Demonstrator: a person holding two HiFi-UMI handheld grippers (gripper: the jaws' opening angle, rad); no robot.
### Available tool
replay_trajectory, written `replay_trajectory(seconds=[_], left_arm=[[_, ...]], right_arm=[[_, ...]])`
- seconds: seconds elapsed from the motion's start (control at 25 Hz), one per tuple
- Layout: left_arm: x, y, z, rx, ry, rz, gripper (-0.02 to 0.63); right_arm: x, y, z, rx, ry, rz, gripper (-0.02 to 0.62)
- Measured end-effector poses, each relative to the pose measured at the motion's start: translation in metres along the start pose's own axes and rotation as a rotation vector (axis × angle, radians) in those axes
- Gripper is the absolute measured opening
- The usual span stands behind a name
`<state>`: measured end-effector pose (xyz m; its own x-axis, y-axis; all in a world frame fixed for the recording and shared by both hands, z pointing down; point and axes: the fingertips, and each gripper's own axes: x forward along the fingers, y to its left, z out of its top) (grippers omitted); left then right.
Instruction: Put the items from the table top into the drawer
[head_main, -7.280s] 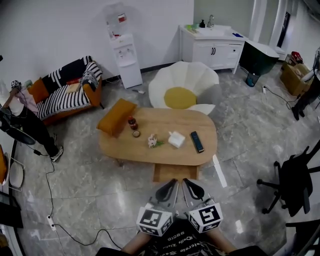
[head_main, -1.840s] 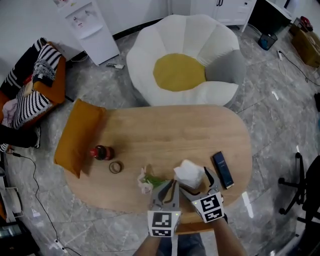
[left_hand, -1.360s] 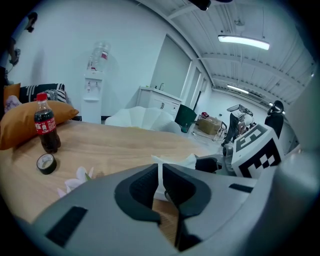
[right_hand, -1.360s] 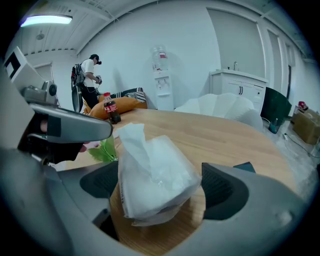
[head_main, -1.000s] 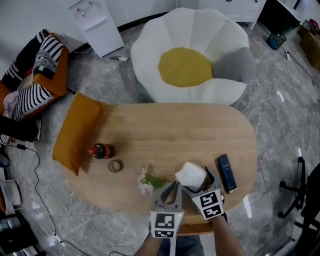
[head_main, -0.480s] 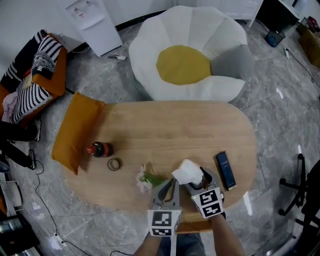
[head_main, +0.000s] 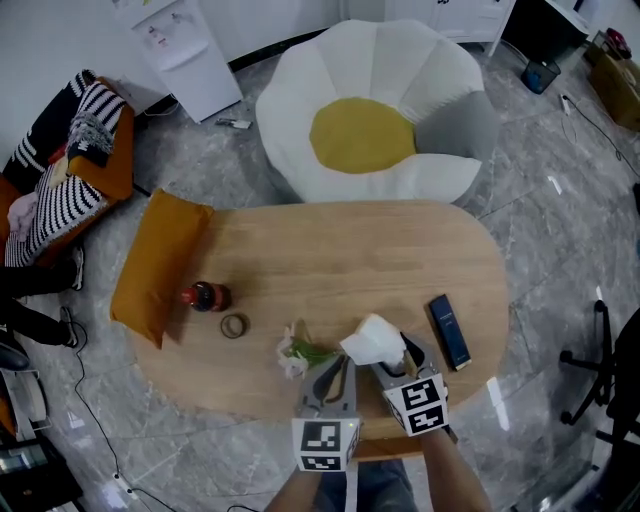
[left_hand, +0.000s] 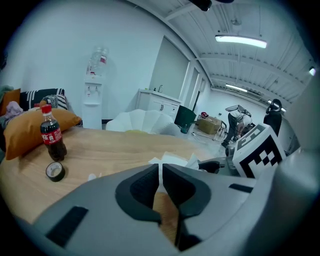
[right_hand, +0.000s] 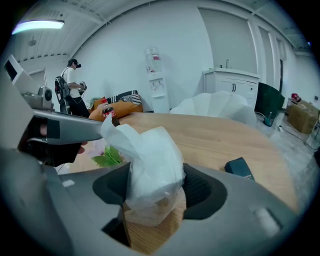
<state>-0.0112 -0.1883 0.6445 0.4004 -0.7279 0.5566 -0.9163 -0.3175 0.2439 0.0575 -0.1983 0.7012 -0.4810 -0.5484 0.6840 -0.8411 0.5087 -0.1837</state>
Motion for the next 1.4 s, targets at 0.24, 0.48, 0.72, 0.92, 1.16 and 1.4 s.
replay_trajectory(seconds=[0.24,0.48,0.72,0.92,1.16,1.4], left_arm=[[-0.02,-0.007,0.014,0.02,-0.038,-0.014,0.028],[-0.044,-0.018,0.015,0.043,-0.05,-0.04,0.028],[-0.065,-0.021,0.017,0.075,-0.044,-0.074,0.028],[-0.075,-0.024,0.015,0.083,-0.043,-0.101,0.028],[-0.079,-0.018,-0.002,0.074,-0.014,-0.127,0.028],[-0.091,-0.015,-0.02,0.088,0.042,-0.162,0.028]], right_arm=[[-0.026,0.0,0.012,0.016,-0.051,-0.049,0.284],[-0.051,0.012,0.018,0.026,-0.09,-0.075,0.284],[-0.074,0.033,0.019,0.052,-0.108,-0.09,0.284],[-0.086,0.044,0.015,0.055,-0.114,-0.1,0.284],[-0.092,0.053,0.001,0.069,-0.101,-0.107,0.284],[-0.106,0.071,-0.011,0.081,-0.087,-0.058,0.284]])
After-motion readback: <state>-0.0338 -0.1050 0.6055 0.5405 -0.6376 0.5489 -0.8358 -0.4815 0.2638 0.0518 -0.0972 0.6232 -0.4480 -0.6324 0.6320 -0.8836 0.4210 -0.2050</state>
